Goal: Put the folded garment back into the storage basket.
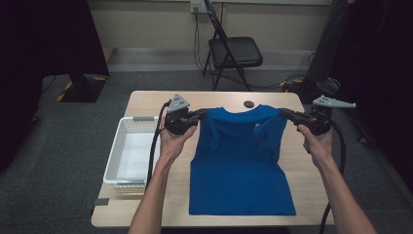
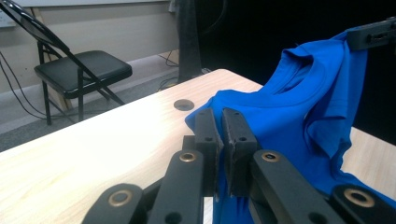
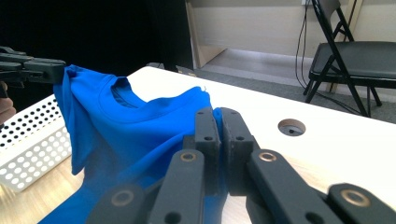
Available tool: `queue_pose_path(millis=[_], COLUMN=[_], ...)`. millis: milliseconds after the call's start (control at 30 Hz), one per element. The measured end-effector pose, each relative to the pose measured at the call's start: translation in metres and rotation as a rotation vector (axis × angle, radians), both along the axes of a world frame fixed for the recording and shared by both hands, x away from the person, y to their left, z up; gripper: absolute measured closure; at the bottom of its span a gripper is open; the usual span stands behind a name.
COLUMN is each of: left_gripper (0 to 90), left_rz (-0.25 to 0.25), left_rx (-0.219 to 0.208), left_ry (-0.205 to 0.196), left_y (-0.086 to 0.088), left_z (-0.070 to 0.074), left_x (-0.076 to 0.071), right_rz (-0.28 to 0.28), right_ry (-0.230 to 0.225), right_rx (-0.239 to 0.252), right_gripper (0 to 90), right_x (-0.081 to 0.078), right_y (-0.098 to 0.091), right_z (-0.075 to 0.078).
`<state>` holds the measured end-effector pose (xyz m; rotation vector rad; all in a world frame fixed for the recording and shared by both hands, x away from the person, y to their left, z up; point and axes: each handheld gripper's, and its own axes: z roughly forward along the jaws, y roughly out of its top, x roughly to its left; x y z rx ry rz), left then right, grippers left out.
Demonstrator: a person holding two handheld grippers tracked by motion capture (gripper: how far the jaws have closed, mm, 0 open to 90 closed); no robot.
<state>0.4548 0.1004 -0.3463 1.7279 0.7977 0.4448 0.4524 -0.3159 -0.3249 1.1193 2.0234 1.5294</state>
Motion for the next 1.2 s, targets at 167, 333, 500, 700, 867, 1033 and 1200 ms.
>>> queue_pose_path(millis=[167,333,500,700,867,1033,1200], left_gripper=[85.9,85.9,85.9,85.9,85.9,85.9,85.9], left_rz=[-0.001,-0.002,-0.008,-0.027,-0.031,-0.032,-0.047], left_rx=[0.004,0.014,0.027,0.019,0.021,0.012,0.009], left_ry=[0.006,0.013,0.014,0.013,0.027,0.034,0.039], left_y=[-0.001,0.001,0.002,0.000,0.000,0.000,0.001], left_z=[-0.007,-0.013,-0.017,-0.027,-0.038,-0.043,-0.049], left_x=[0.000,-0.003,-0.008,-0.017,-0.022,-0.026,-0.038], right_rz=[0.010,0.020,0.035,0.036,0.046,0.055,0.065], right_ry=[0.015,0.027,0.037,0.060,0.073,0.077,0.083], right_rx=[-0.007,-0.005,-0.019,-0.027,-0.030,-0.027,-0.029], right_gripper=[86.7,86.7,86.7,86.7,86.7,86.6,86.6], right_x=[0.003,0.003,-0.001,-0.005,-0.009,-0.014,-0.024], right_y=[0.003,0.005,0.007,0.006,0.007,0.007,0.005], right_z=[-0.010,-0.016,-0.022,-0.036,-0.045,-0.052,-0.060])
